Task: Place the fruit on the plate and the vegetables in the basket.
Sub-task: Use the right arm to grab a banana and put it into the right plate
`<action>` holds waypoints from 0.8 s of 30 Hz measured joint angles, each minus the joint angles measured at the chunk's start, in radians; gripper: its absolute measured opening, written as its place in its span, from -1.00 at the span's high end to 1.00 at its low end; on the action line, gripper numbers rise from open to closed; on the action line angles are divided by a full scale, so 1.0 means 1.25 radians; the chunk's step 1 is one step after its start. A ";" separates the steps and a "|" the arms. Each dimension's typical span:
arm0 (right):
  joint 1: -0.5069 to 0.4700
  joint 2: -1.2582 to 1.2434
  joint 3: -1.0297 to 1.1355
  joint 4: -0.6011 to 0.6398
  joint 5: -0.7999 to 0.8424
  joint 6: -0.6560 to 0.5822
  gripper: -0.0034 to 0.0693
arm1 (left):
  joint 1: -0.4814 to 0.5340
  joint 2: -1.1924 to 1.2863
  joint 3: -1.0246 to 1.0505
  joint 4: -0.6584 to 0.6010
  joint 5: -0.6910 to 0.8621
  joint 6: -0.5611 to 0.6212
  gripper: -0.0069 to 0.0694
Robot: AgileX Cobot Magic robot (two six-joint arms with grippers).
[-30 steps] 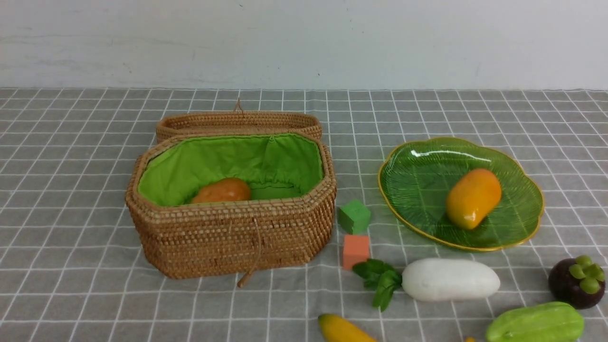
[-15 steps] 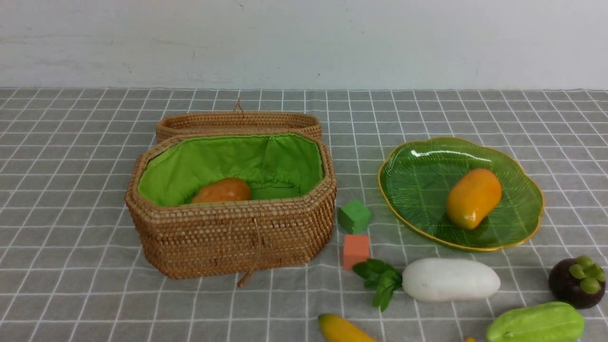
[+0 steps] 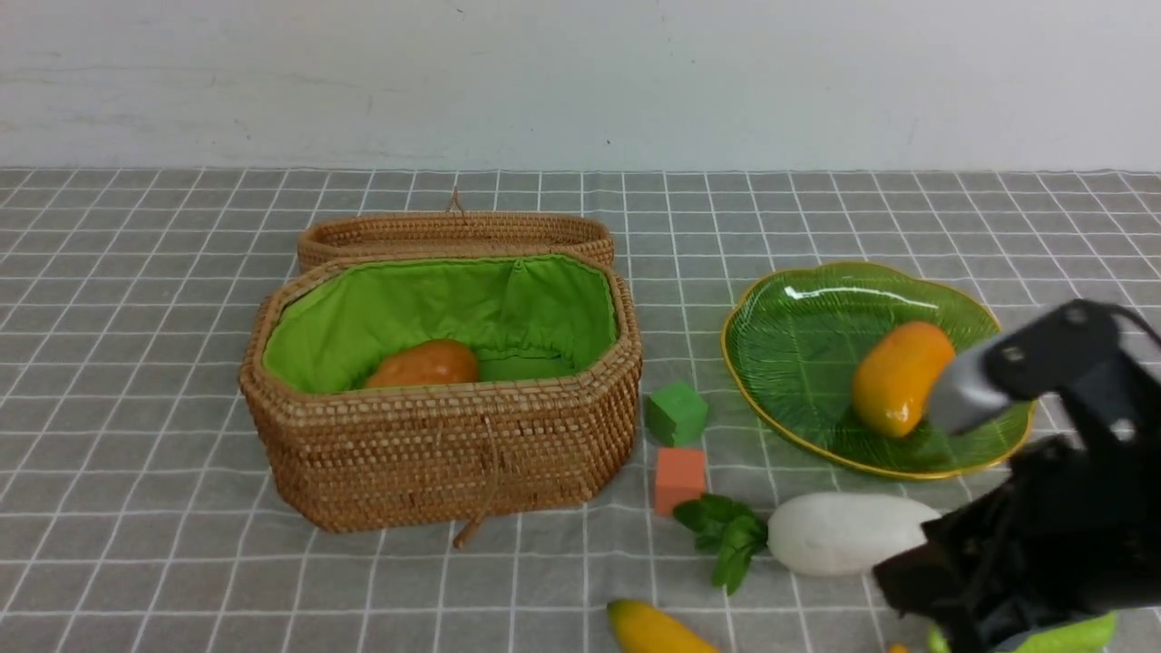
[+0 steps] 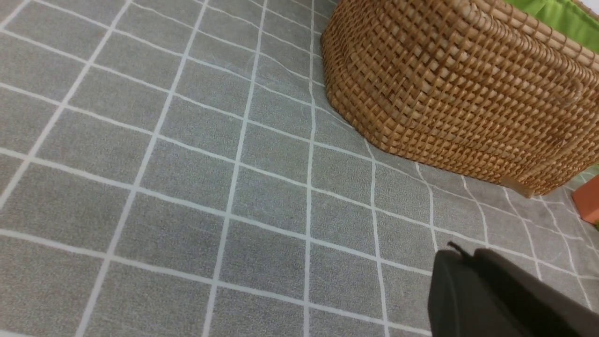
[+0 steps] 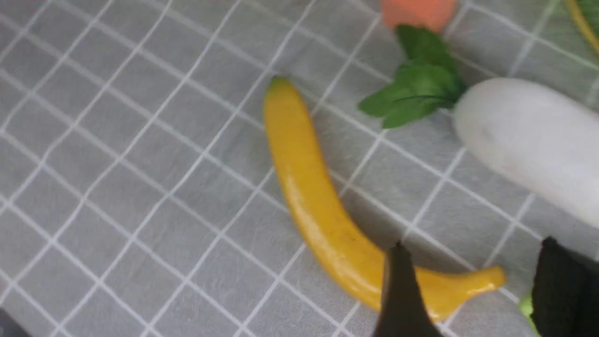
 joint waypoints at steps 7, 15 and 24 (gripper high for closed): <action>0.202 0.190 -0.084 -0.207 0.012 -0.003 -0.74 | 0.000 0.000 0.000 0.000 0.000 0.000 0.74; 0.248 0.434 -0.091 -0.314 -0.059 0.047 -0.62 | 0.000 0.000 0.000 0.000 0.000 0.000 0.74; 0.250 0.435 -0.148 -0.252 0.021 0.068 0.05 | 0.000 0.000 0.000 0.000 0.000 0.000 0.74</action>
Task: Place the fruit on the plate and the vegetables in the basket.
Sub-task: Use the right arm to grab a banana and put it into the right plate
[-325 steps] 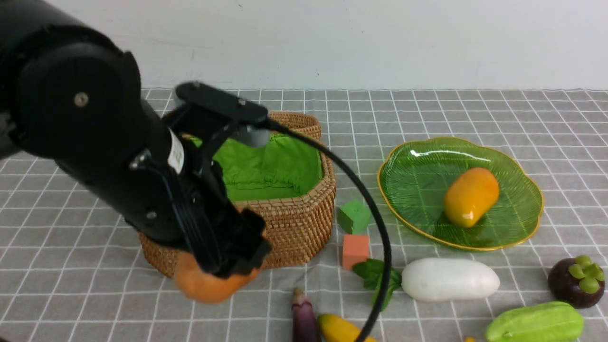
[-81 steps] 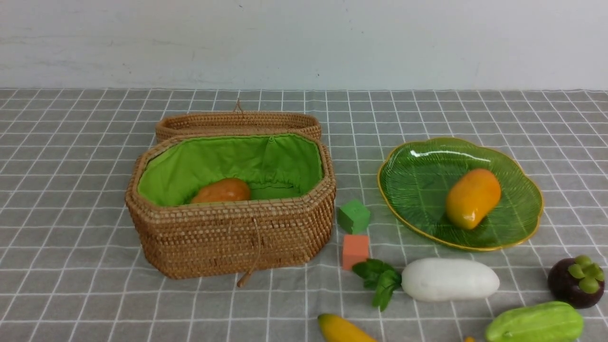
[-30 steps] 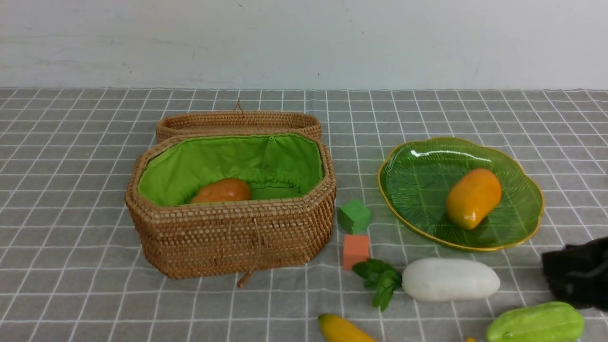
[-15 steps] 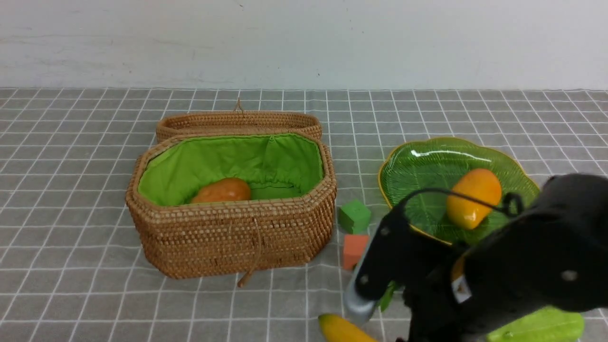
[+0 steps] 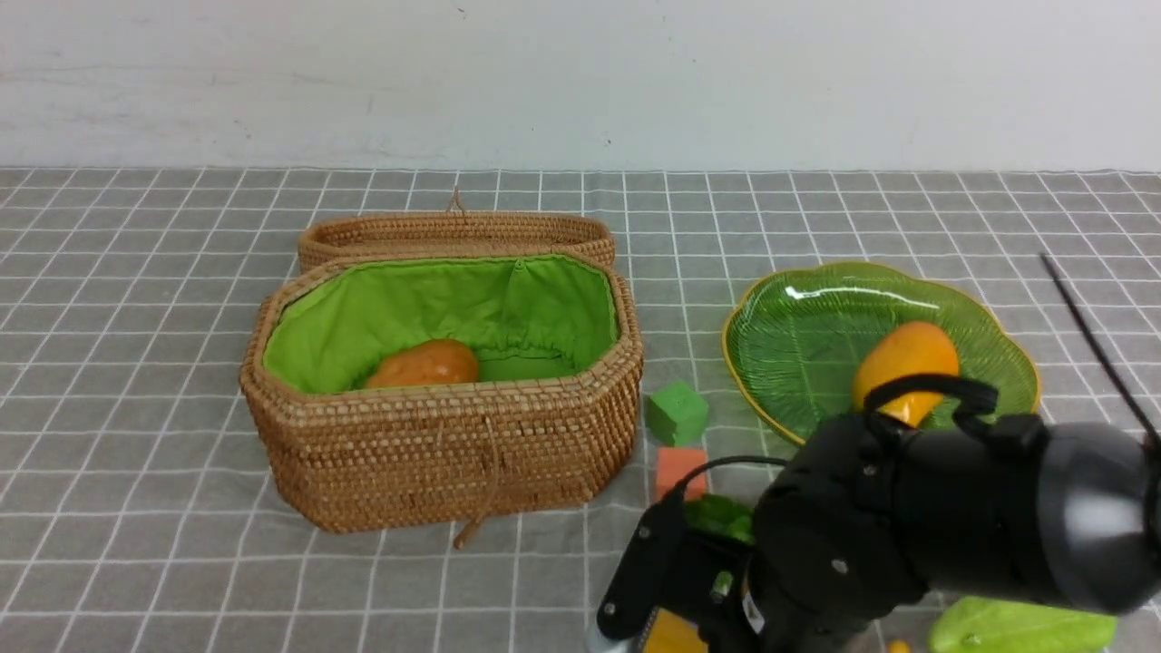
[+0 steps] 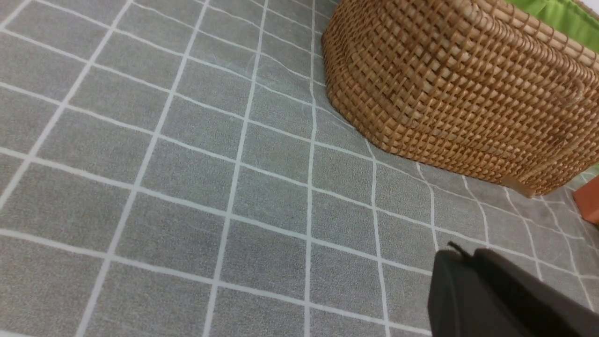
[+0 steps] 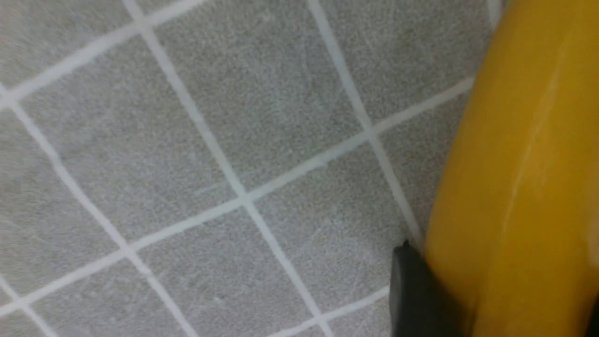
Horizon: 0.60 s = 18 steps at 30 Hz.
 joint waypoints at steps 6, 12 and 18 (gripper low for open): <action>-0.029 -0.112 -0.069 0.024 0.063 0.001 0.05 | 0.000 0.000 0.000 0.000 0.000 0.000 0.74; -0.229 -0.174 -0.152 0.088 0.083 0.019 0.05 | 0.000 0.000 0.000 0.000 0.000 0.000 0.73; -0.467 -0.110 -0.259 0.168 0.058 -0.002 0.05 | 0.000 0.000 0.000 0.000 0.000 0.000 0.73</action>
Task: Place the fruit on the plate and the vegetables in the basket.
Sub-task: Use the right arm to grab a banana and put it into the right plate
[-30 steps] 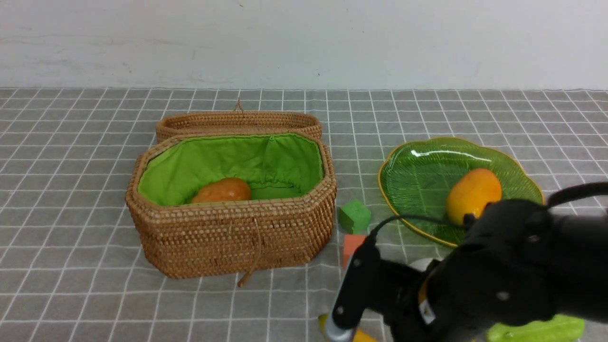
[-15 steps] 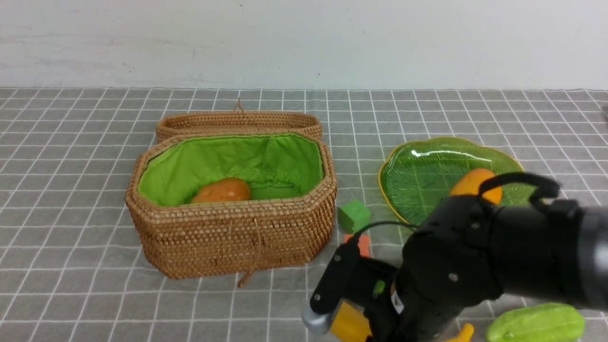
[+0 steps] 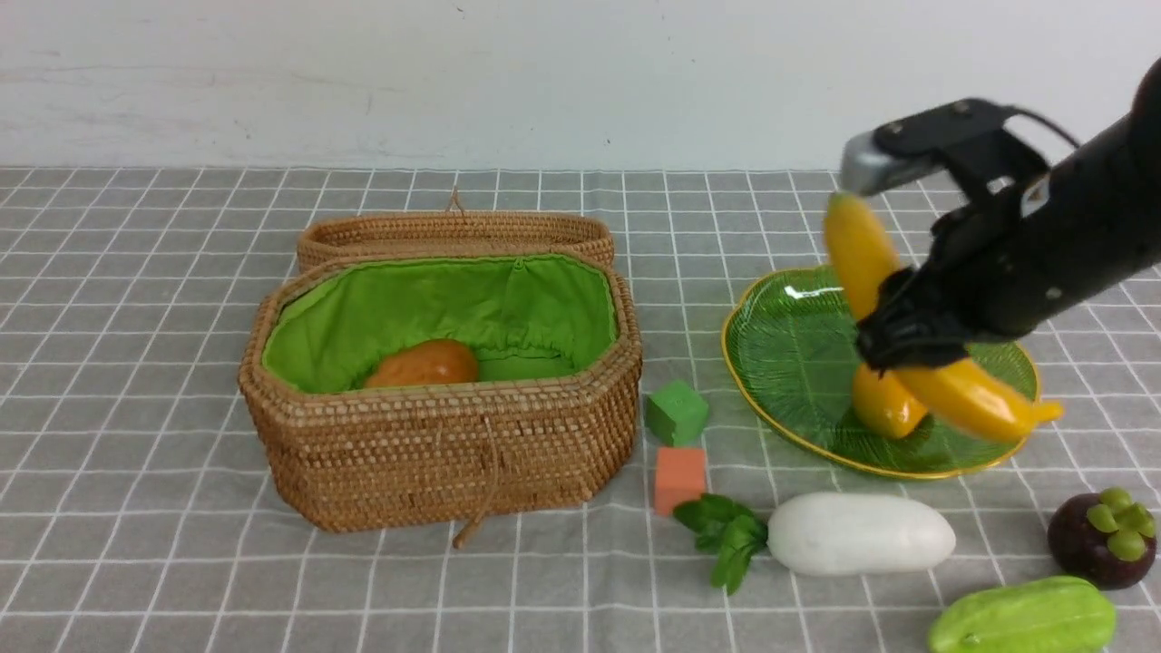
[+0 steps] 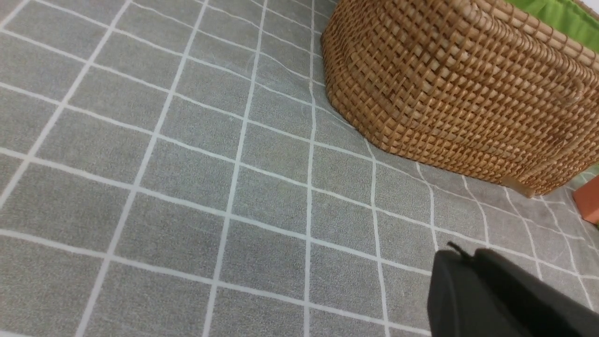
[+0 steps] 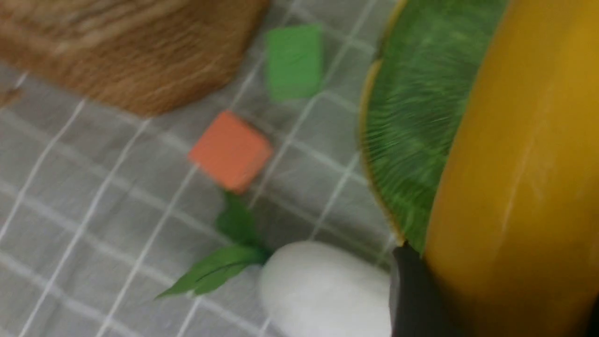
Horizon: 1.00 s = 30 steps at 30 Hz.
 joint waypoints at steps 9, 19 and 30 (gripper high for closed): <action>-0.120 0.195 -0.091 0.275 -0.065 0.081 0.05 | 0.000 0.000 0.000 0.000 0.000 0.000 0.72; -0.115 0.285 -0.091 0.416 -0.161 0.093 -0.03 | 0.000 0.000 0.000 0.000 0.000 0.000 0.70; -0.133 0.262 -0.092 0.399 -0.065 0.091 -0.74 | 0.000 0.000 0.000 0.000 0.000 0.000 0.67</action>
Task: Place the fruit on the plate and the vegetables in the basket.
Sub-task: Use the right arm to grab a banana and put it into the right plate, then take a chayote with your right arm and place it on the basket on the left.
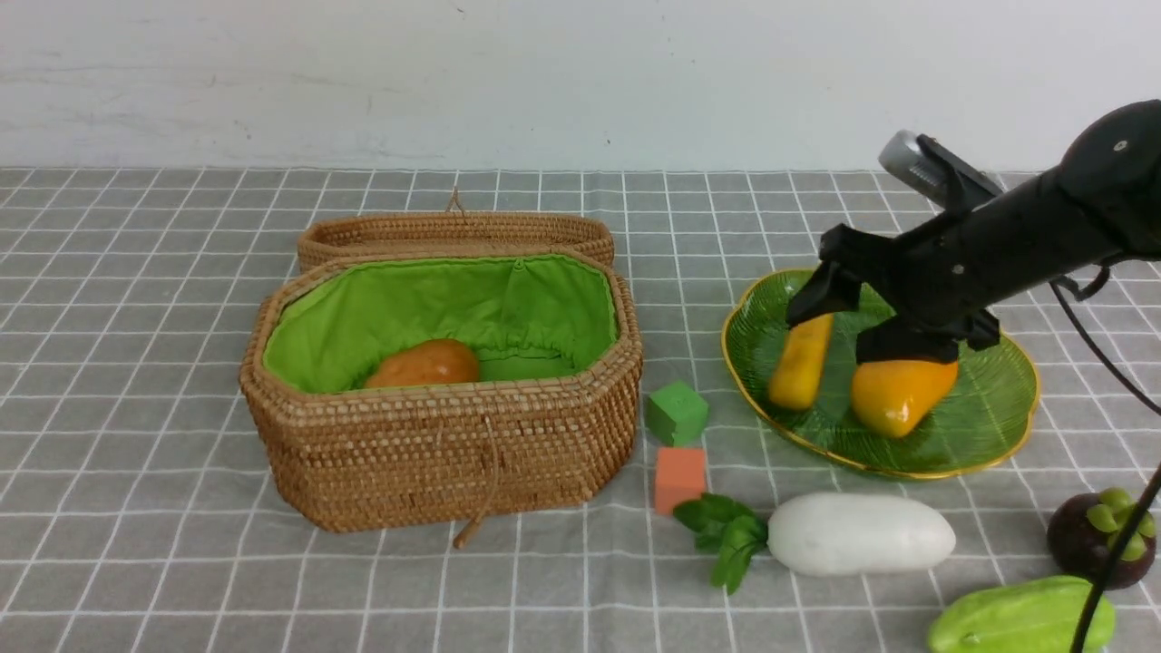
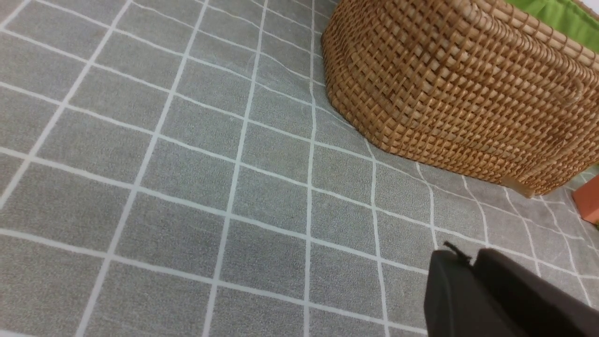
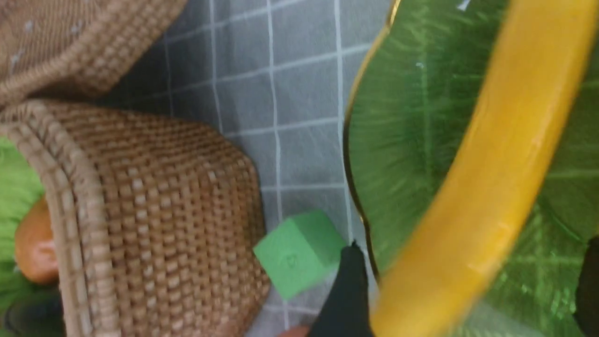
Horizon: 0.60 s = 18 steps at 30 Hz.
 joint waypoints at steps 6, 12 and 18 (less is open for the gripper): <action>-0.032 -0.114 0.047 -0.060 0.028 0.003 -0.66 | 0.000 0.000 0.000 0.000 0.000 0.000 0.65; -0.038 -0.320 0.220 -0.164 0.037 0.099 -0.63 | 0.000 -0.001 0.000 0.000 0.000 0.000 0.63; -0.038 -0.482 0.425 -0.251 0.010 0.227 -0.63 | 0.000 -0.001 0.000 0.000 0.000 0.000 0.63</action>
